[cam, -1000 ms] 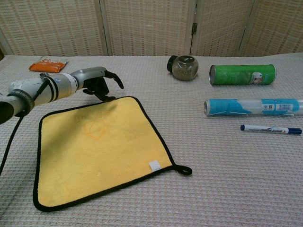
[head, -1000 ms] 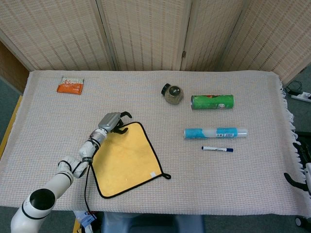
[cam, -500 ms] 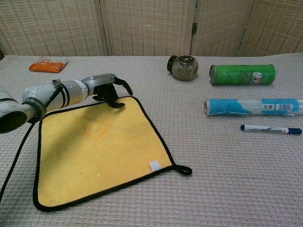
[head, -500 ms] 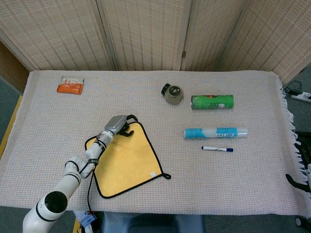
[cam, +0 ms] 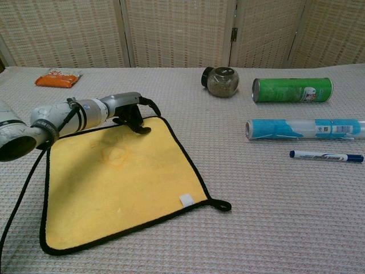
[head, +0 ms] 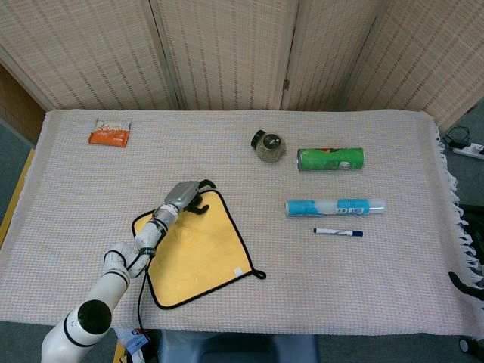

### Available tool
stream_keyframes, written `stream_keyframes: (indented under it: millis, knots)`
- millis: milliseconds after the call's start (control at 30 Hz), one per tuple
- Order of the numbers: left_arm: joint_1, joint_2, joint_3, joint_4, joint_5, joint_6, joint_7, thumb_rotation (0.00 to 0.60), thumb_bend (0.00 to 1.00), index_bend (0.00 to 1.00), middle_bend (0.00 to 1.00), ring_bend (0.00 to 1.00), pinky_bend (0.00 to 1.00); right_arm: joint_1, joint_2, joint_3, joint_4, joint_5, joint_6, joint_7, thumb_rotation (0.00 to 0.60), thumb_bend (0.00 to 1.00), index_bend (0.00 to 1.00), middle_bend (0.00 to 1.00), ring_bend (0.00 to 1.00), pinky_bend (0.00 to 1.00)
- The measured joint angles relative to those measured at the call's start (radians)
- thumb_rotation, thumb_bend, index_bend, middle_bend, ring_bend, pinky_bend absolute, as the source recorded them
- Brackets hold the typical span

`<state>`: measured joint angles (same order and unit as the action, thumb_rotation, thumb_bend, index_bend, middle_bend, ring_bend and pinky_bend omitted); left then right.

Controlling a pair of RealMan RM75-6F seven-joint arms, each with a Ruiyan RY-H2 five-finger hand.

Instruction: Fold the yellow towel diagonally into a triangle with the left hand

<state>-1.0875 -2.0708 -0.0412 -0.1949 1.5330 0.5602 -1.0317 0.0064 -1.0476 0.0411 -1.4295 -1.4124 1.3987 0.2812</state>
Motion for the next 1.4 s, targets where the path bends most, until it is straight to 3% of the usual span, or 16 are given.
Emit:
stream_keyframes:
  millis: [100,467,767,1133,1400]
  knots:
    - [0.001,0.0,0.003,-0.006,0.001,0.005,-0.007,0.6,0.44,0.4,1.0,1.0,1.0,-0.003,-0.001,0.001,0.001,-0.002,0.007,-0.001,0.6,0.34,0.0,0.0,0.0,0.0]
    - [0.011,-0.006,-0.003,-0.01,-0.01,0.069,-0.006,0.6,0.44,0.46,1.0,1.0,1.0,-0.01,0.001,-0.001,-0.007,-0.014,0.017,-0.005,0.6,0.34,0.0,0.0,0.0,0.0]
    - [0.042,0.0,-0.018,-0.026,-0.023,0.197,0.042,0.6,0.44,0.59,1.0,1.0,1.0,-0.009,0.004,-0.006,-0.014,-0.036,0.024,-0.003,0.6,0.34,0.0,0.0,0.0,0.0]
    - [0.123,0.042,-0.014,-0.139,-0.016,0.387,0.214,0.6,0.44,0.64,1.0,1.0,1.0,-0.013,0.005,-0.019,-0.039,-0.084,0.056,-0.026,0.6,0.34,0.0,0.0,0.0,0.0]
    - [0.21,0.095,-0.027,-0.296,-0.029,0.54,0.401,0.6,0.44,0.63,1.0,1.0,1.0,-0.012,0.007,-0.027,-0.047,-0.106,0.063,-0.029,0.6,0.34,0.0,0.0,0.0,0.0]
